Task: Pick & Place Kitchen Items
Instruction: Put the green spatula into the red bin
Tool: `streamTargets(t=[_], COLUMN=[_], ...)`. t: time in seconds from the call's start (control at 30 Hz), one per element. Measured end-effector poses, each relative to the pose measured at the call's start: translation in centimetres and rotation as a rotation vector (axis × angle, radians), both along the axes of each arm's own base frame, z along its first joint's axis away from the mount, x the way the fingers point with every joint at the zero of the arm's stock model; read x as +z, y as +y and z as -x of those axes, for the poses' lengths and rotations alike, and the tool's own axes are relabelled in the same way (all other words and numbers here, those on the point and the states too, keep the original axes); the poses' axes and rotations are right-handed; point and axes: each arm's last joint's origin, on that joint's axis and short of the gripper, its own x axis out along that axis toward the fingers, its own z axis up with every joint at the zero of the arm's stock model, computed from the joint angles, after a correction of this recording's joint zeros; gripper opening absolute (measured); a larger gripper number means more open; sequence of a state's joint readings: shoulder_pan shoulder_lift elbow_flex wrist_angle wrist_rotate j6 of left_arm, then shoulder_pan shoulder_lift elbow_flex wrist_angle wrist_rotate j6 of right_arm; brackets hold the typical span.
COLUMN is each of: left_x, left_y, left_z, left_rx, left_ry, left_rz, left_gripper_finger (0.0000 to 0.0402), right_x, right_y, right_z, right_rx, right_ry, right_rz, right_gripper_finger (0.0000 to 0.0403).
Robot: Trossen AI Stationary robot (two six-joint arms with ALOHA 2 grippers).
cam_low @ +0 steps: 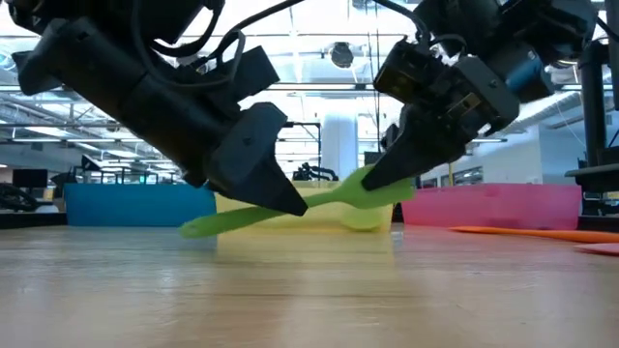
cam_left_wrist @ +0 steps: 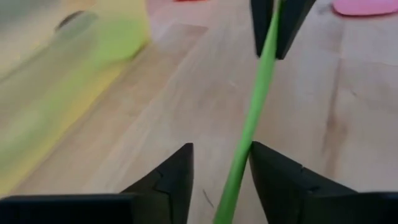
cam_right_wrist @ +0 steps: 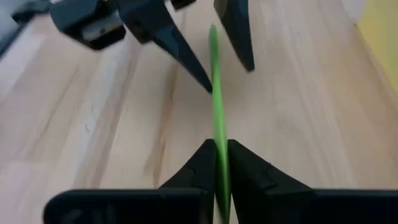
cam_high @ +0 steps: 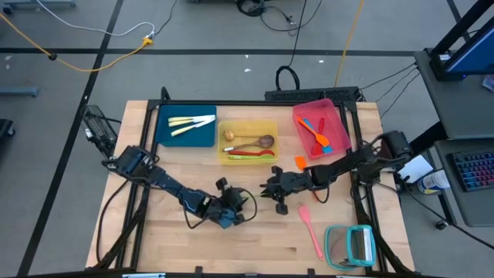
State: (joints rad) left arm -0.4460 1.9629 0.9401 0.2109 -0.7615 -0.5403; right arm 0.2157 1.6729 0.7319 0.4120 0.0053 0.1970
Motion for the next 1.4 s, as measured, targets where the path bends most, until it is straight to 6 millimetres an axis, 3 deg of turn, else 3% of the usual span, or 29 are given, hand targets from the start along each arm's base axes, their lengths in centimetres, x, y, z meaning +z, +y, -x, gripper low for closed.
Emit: streamTargets(t=[0.2, 0.4, 0.67, 0.87, 1.03, 1.2, 1.4], left_x=[0.0, -0.1, -0.2, -0.2, -0.2, -0.2, -0.2], left_y=[1.0, 1.7, 2.1, 2.1, 2.1, 2.2, 2.3], left_z=[-0.4, -0.6, -0.6, -0.6, -0.6, -0.7, -0.7], left_rx=[0.056, 0.081, 0.103, 0.101, 0.1, 0.098, 0.099], left_ry=[-0.017, -0.019, -0.012, -0.009, -0.011, -0.008, -0.007], left_rz=[0.033, 0.057, 0.072, 0.074, 0.075, 0.074, 0.077], left_gripper_finger=[0.0194, 0.0206, 0.0207, 0.0207, 0.0207, 0.0207, 0.0207], right_x=[1.3, 2.4, 2.8, 2.1, 0.1, -0.6, 0.6], right_y=[-0.3, -0.6, -0.7, -1.7, -3.1, -3.3, -3.8], right_z=[1.6, 3.6, 8.6, 12.5, 15.4, 16.4, 16.8], right_rx=[-0.054, -0.25, -0.475, -0.716, -0.864, -0.772, -0.953], right_ry=[0.083, 0.092, -0.02, -0.169, -0.234, -0.321, -0.501], right_rz=[0.073, 0.216, 0.241, 0.278, 0.25, 0.128, 0.227], right_gripper_finger=[0.0018, 0.0018, 0.0018, 0.0018, 0.0018, 0.0018, 0.0018])
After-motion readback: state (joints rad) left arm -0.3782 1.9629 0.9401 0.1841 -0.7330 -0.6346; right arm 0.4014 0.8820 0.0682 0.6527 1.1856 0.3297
